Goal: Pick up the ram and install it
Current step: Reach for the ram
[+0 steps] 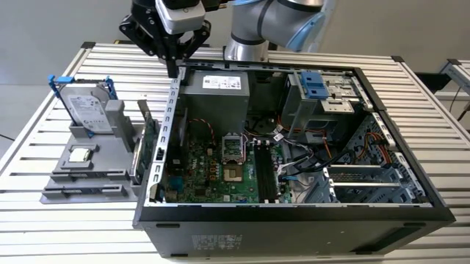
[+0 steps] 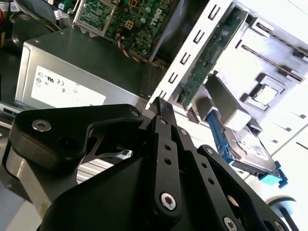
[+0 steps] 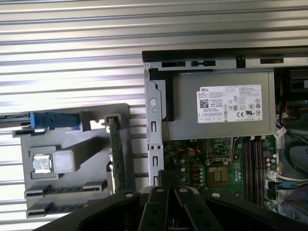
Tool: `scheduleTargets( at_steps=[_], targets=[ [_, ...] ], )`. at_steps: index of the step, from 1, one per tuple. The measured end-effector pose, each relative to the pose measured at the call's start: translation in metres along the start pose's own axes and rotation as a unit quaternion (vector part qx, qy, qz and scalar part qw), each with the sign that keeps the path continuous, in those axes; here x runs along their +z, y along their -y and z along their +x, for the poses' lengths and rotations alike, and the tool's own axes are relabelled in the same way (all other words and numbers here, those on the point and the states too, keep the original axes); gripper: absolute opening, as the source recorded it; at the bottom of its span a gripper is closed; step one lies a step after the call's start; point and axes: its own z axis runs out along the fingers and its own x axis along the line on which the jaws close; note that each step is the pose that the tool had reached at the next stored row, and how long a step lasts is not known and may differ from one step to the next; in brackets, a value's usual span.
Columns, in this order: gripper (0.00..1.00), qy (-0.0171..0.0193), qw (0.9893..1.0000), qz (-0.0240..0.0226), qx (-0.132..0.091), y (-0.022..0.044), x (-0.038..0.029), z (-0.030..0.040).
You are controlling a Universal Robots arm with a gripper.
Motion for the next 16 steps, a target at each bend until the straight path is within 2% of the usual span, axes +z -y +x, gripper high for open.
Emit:
scheduleTargets(
  at_steps=[16],
  targets=[
    [0.0, 0.0, 1.0, 0.0, 0.0, 0.0011, -0.0002, 0.0125]
  ],
)
